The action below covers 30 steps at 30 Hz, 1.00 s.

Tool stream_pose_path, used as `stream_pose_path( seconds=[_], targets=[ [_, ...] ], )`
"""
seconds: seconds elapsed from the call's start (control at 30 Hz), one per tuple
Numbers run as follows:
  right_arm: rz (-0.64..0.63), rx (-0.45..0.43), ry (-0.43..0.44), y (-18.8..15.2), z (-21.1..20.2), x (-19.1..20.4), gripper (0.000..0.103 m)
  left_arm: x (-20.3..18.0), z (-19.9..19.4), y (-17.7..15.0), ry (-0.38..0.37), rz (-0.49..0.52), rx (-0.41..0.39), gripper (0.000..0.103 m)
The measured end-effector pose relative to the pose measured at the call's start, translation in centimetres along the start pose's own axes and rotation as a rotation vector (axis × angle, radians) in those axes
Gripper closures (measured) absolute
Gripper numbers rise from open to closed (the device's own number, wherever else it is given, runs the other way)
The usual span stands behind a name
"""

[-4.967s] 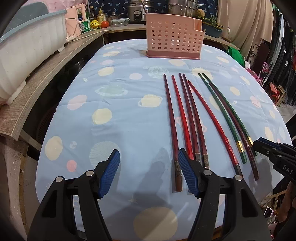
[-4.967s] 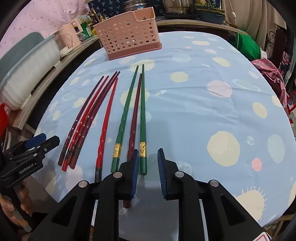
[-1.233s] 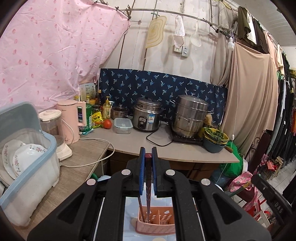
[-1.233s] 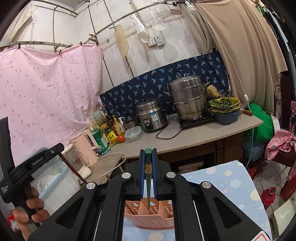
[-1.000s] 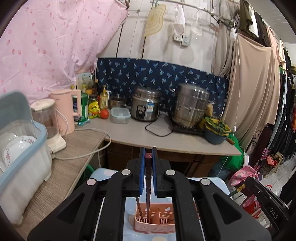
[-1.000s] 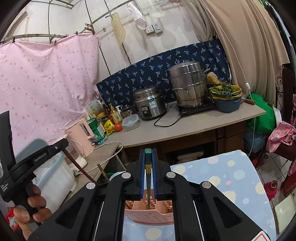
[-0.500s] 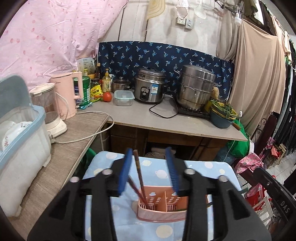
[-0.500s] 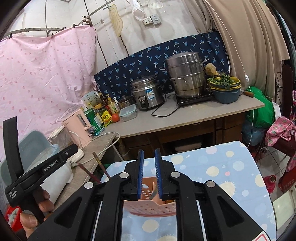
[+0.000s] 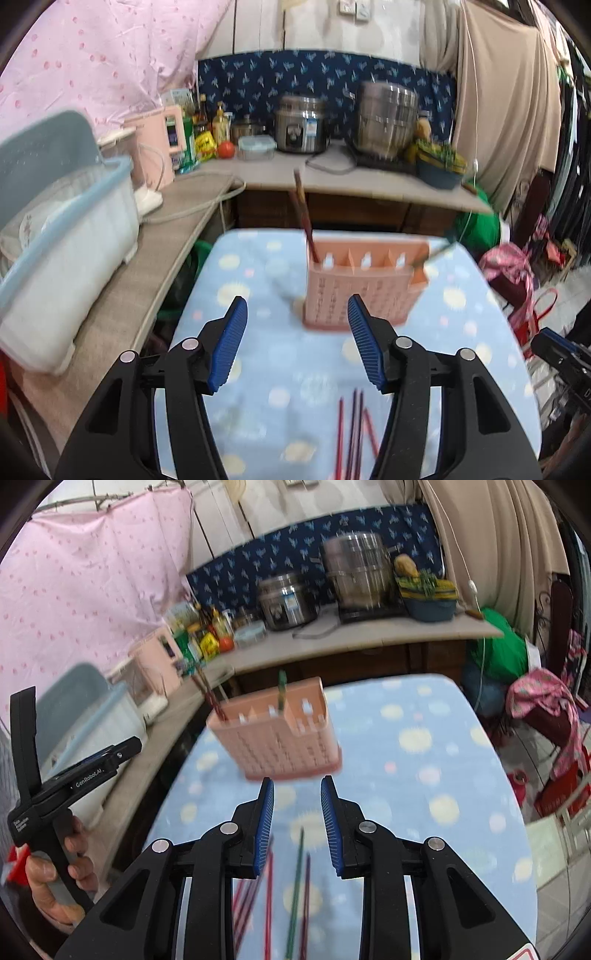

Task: Organize utensils
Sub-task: 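Open both tools to release the chopsticks and withdraw from the basket, then move the left tool to a red chopstick while the right tool reaches a dark red chopstick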

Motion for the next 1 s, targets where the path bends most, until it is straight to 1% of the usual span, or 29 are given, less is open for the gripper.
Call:
stream_pose_path(
  seconds=[0.03,0.17,0.27,0.4,0.47,0.57,0.73,0.87,1.0],
  targets=[
    [0.003,0.024,-0.004,-1.4,0.0,-0.4,0.077,0.1,-0.1,-1.4,0.004,0.002,0.016,0.049],
    [0.006,0.111,-0.051,-7.2,0.0,-2.2,0.077,0.2,0.1,-7.5,-0.028,-0.012,0.109,0.049],
    [0.006,0.165,-0.061,-11.1,0.1,-2.9,0.077,0.5,0.1,-11.1,-0.004,0.010,0.148,0.049],
    [-0.007,0.229,-0.059,-15.8,0.5,-2.9,0.077,0.4,0.3,-15.1,-0.019,0.004,0.212,0.050],
    [-0.014,0.254,-0.054,-17.6,0.6,-2.6,0.077,0.3,0.3,-16.6,-0.019,0.003,0.238,0.050],
    [-0.057,0.290,-0.045,-20.1,0.8,-1.5,0.077,0.2,0.2,-18.5,-0.016,0.002,0.262,0.050],
    [-0.088,0.344,-0.014,-23.3,1.1,0.2,0.077,0.1,-0.3,-20.7,-0.010,0.012,0.289,0.049],
    [-0.096,0.358,-0.015,-24.1,1.2,0.5,0.077,0.3,-0.4,-22.0,-0.007,0.009,0.314,0.049],
    [-0.105,0.363,-0.020,-24.6,1.3,0.5,0.080,0.2,-0.7,-23.2,-0.013,0.010,0.333,0.049]
  ],
)
Point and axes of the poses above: each gripper's, at about its wrist camera, not at the fingertips, and z roughly the way its jaws point, x to its left, y to its top, the point moved 10 cm from there along z, roughly the way its jaws point, and after that the axes turned 1 degree about y, right-handed, at the moved point
